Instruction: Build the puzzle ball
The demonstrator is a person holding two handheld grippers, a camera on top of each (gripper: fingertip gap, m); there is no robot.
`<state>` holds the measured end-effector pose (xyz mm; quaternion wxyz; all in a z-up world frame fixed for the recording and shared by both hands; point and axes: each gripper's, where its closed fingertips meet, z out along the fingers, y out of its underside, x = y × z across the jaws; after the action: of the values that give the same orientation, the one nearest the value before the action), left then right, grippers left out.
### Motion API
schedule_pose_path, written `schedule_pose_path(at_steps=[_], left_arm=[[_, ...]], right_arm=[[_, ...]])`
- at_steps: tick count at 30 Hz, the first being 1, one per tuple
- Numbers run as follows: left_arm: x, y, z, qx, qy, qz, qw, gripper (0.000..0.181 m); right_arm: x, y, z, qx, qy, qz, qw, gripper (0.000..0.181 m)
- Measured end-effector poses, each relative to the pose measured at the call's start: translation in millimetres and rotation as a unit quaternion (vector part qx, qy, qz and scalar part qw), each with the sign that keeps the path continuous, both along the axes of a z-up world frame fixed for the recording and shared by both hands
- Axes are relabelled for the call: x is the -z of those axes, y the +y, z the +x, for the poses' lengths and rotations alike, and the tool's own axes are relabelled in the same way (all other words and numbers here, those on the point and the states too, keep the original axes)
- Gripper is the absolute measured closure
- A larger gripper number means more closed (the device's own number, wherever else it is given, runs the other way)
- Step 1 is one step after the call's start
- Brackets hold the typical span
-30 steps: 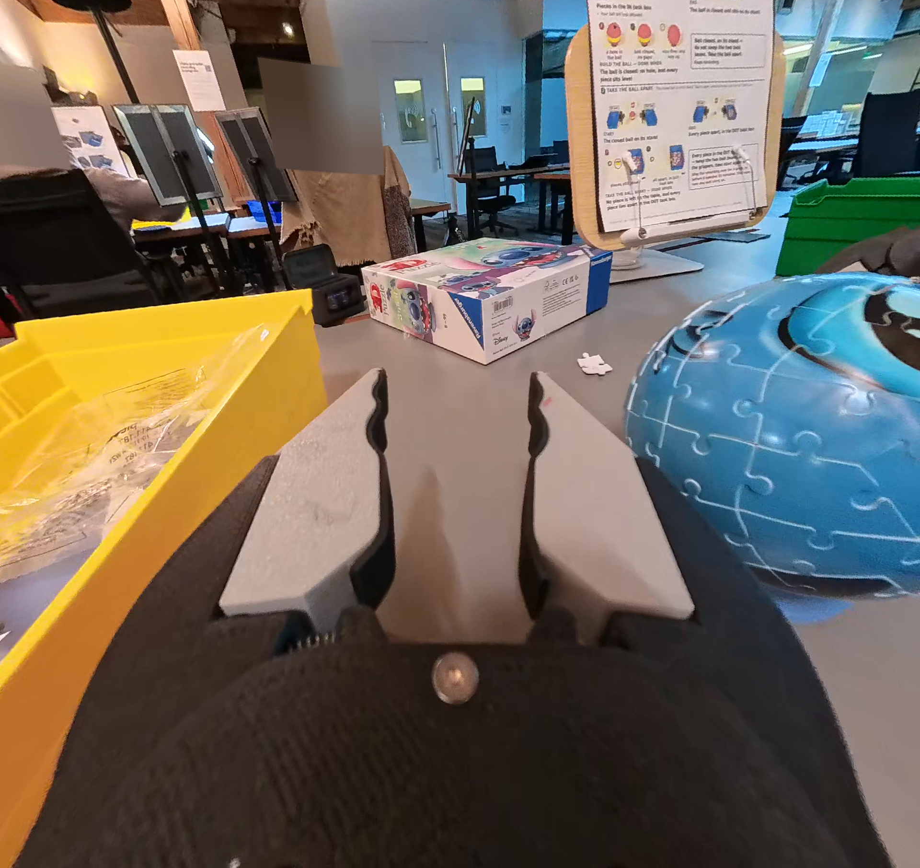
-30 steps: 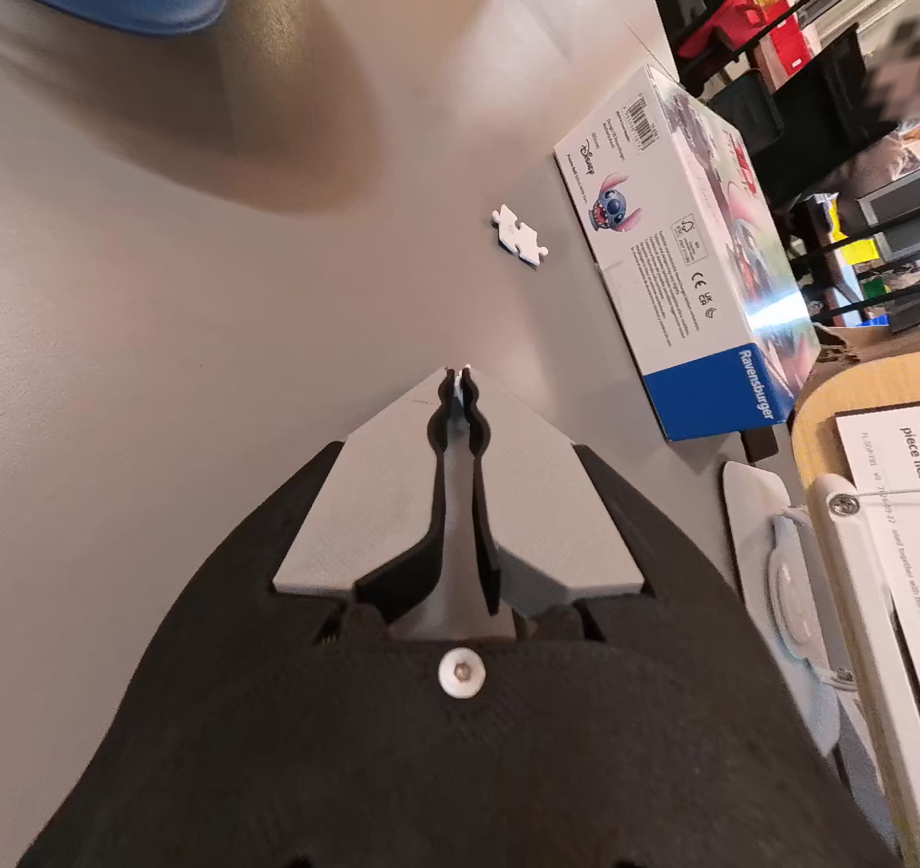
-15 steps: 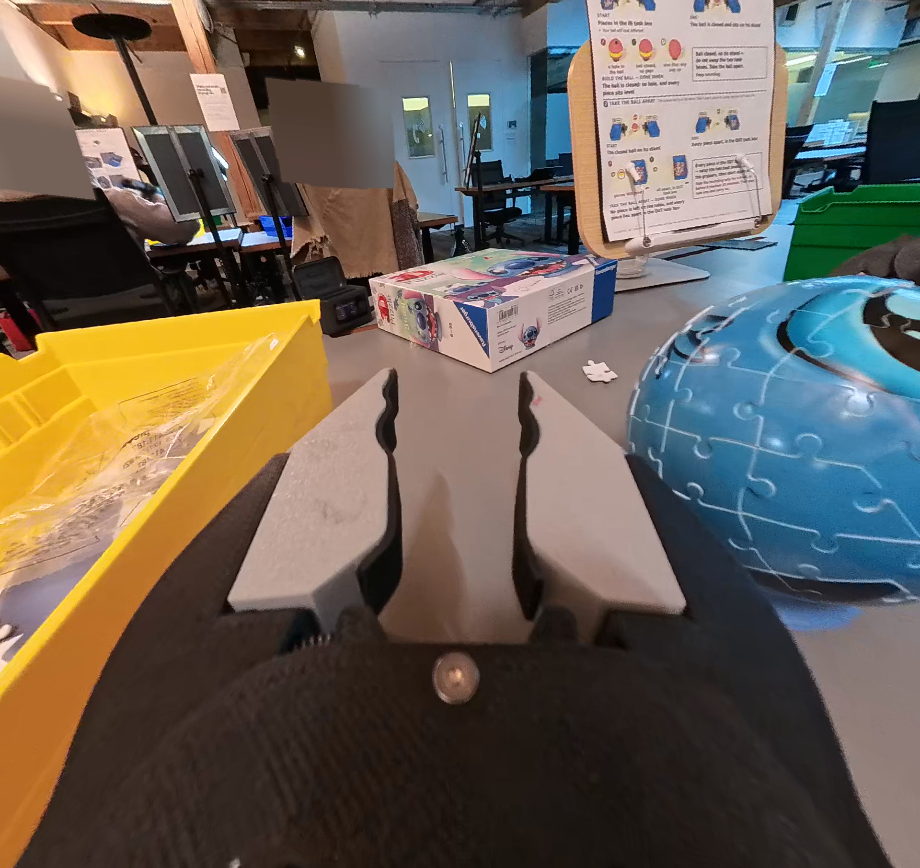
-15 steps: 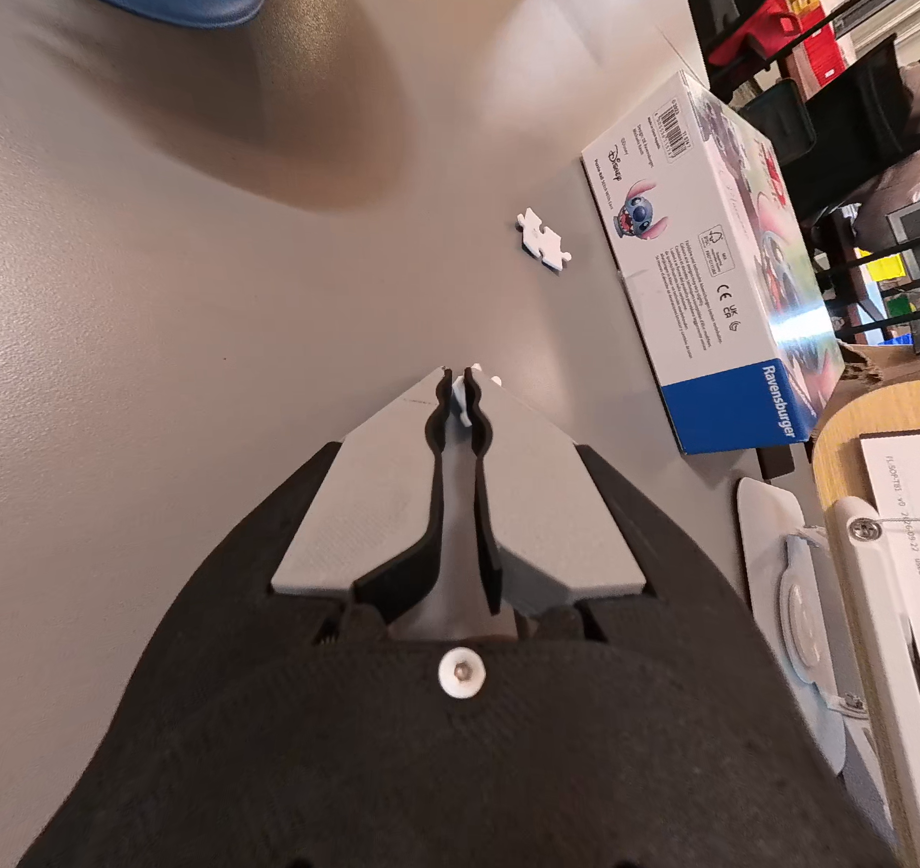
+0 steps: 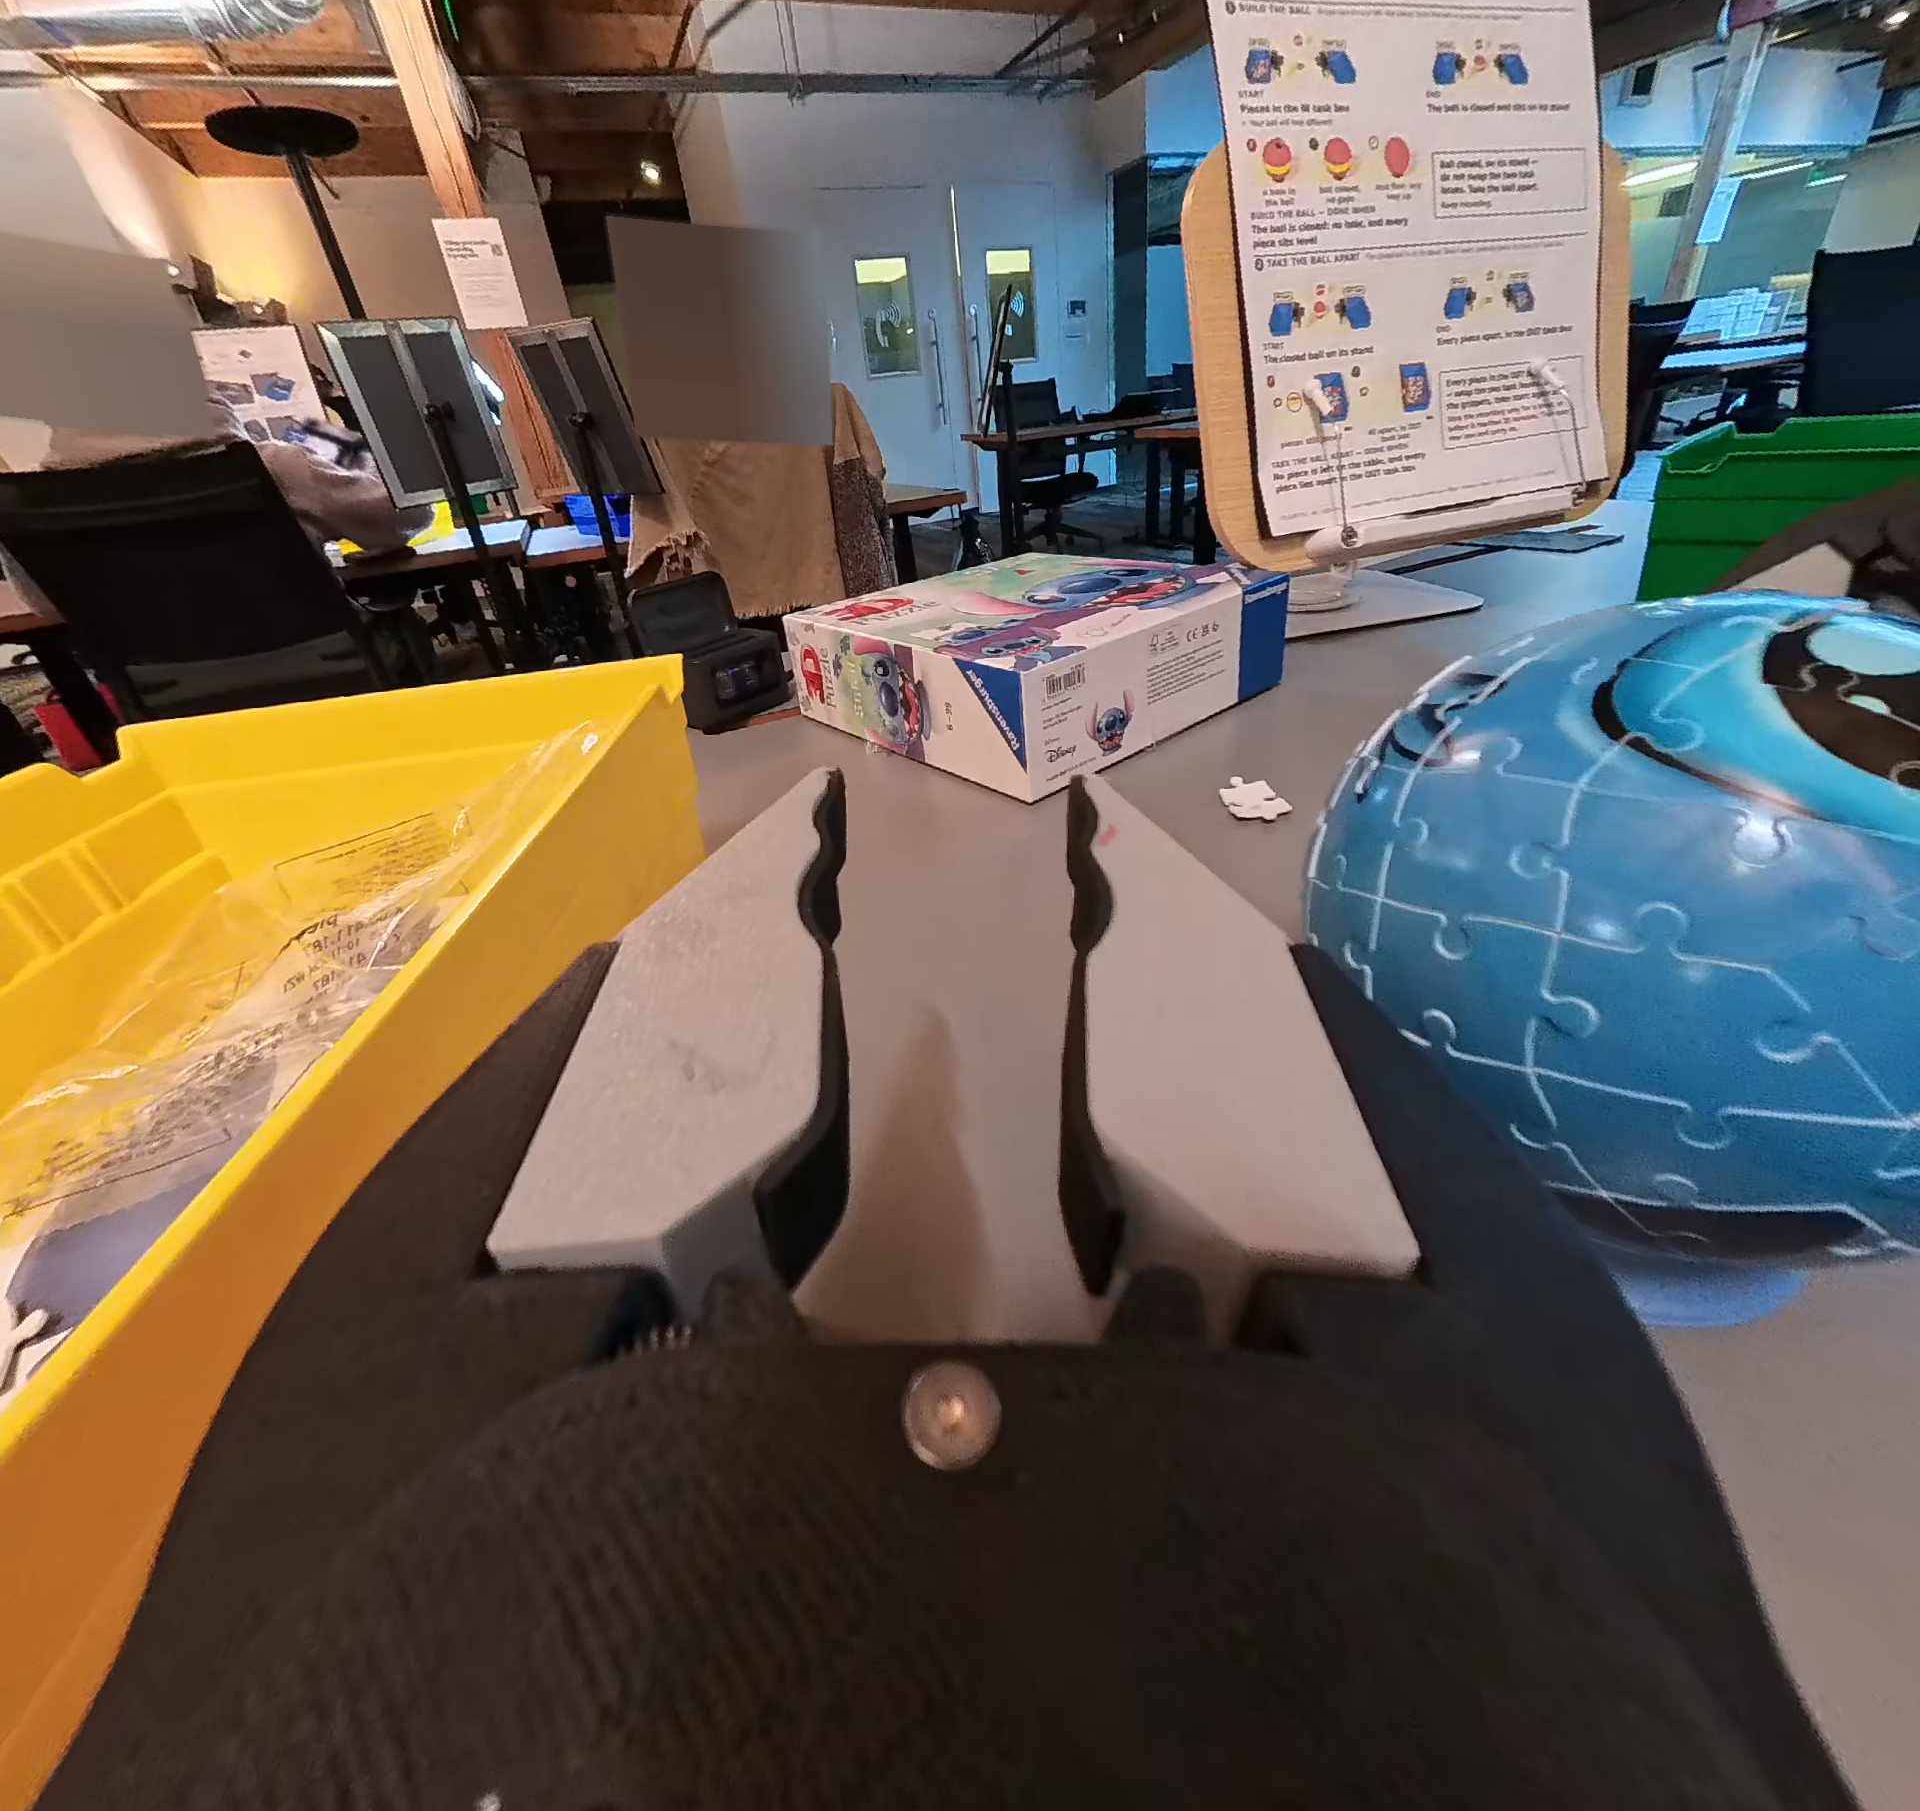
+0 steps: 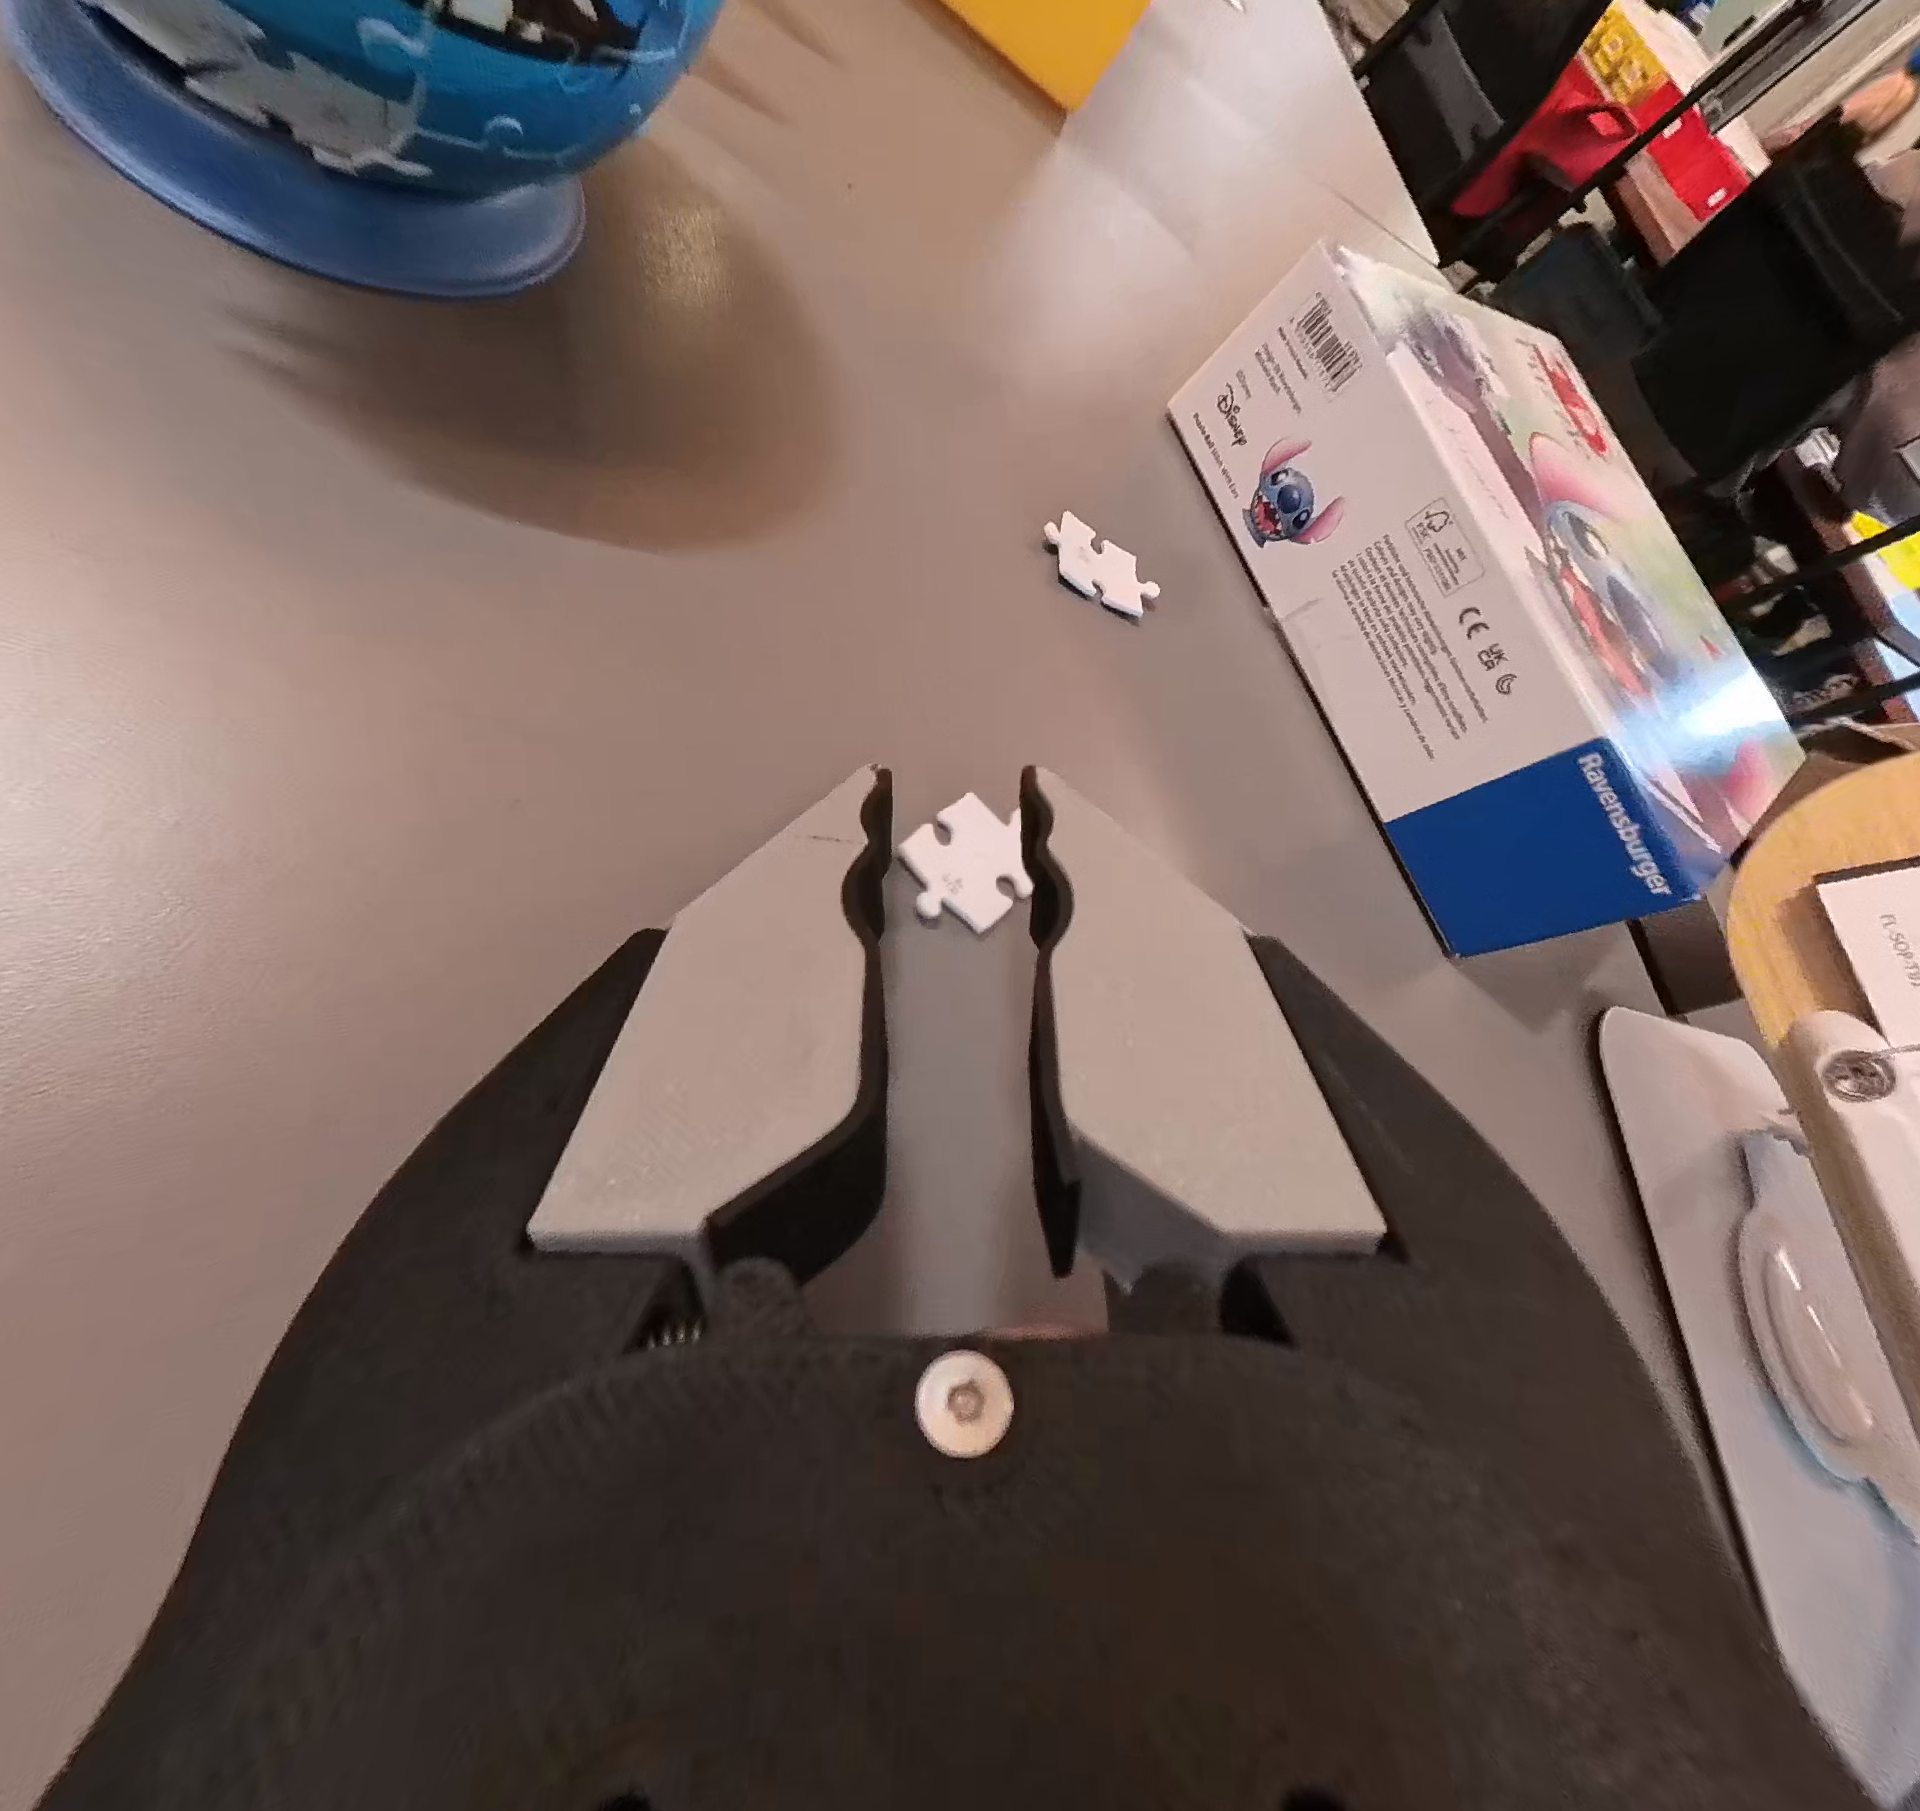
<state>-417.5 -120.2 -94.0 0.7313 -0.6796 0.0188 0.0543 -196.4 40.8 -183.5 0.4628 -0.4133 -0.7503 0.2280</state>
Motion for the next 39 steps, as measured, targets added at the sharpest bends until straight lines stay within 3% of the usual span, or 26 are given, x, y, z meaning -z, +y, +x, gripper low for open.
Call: schedule_pose_path(at_steps=[18,27,33,39], left_arm=[[1,1,0,0.002,-0.001,-0.003,1.000,0.145],[0,0,0,-0.001,0.002,-0.002,1.000,0.147],[0,1,8,0.022,-0.004,0.000,1.000,0.146],[3,6,15,0.044,0.004,-0.014,0.999,0.143]], right_arm=[[-29,6,4,0.003,0.070,-0.106,0.992,0.149],[-30,6,2,0.006,0.073,-0.112,0.991,0.149],[-30,-3,1,-0.017,0.052,-0.179,0.982,0.138],[-27,-10,0,-0.039,0.028,-0.218,0.975,0.139]])
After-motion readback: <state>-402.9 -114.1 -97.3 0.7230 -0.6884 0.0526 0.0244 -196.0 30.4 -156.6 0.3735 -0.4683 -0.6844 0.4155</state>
